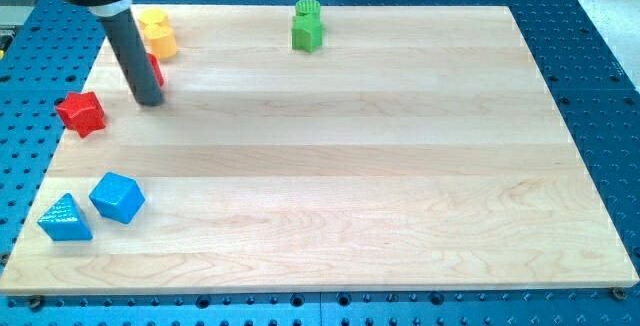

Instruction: Move the red circle near the yellow heart

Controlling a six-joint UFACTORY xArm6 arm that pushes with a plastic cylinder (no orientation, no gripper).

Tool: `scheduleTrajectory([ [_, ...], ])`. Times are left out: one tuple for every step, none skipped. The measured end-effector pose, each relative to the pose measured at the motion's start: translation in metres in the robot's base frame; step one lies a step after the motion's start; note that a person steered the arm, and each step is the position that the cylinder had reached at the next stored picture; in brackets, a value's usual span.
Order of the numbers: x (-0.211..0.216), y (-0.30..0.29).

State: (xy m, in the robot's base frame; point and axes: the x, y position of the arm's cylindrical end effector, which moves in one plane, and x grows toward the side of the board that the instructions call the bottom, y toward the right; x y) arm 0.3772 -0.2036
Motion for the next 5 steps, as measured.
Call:
scheduleTrajectory([
  [-0.012,0.024],
  [-0.058,0.066],
  [-0.101,0.072],
  [-0.115,0.029],
  [-0.113,0.001],
])
